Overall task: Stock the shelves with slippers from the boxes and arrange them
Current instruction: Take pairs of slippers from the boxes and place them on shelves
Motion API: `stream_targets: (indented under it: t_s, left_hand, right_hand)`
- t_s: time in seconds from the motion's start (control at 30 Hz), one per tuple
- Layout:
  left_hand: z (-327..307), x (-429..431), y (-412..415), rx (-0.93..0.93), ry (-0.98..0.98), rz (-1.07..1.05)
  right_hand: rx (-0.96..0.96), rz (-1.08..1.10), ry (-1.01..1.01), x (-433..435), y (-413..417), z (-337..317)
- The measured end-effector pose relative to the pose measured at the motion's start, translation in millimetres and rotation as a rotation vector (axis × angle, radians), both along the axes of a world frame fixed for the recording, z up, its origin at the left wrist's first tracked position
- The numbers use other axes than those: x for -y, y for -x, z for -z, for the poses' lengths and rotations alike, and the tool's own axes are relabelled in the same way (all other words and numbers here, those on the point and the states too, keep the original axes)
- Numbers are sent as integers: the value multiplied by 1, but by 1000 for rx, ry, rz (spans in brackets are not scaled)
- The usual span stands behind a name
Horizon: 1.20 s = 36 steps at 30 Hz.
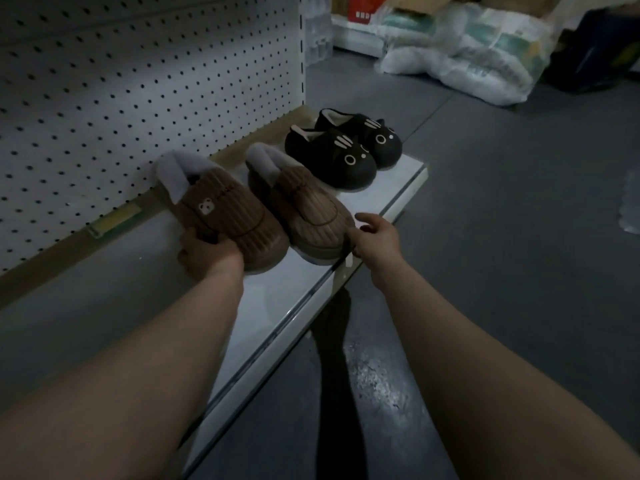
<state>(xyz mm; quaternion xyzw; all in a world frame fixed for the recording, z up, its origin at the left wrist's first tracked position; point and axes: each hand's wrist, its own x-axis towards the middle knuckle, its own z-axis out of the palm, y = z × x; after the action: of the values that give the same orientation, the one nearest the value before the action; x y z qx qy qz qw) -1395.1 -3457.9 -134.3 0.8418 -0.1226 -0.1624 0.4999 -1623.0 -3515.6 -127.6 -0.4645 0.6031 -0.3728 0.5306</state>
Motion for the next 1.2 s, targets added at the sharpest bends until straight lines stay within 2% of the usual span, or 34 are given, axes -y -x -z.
stream_targets:
  t_s: [0.13,0.3,0.53,0.8,1.2]
  left_hand:
    - [-6,-20,22,12,-51,10]
    - [-38,-54,75,-42,38,57]
    - [-97,-91,139,-91,-96,301]
    - [-158,-144,203,-136,-262,578]
    - [-218,-215,253,-244,-320,837]
  right_hand:
    - [-8,26,-34,-12,17,-14]
    - [-52,7,-140,-51,34,-43]
    - [33,15,-302,-116,55,-93]
    - [3,105,-428,-200,110,-150]
    - [-39,159,-512,-289,162,-223]
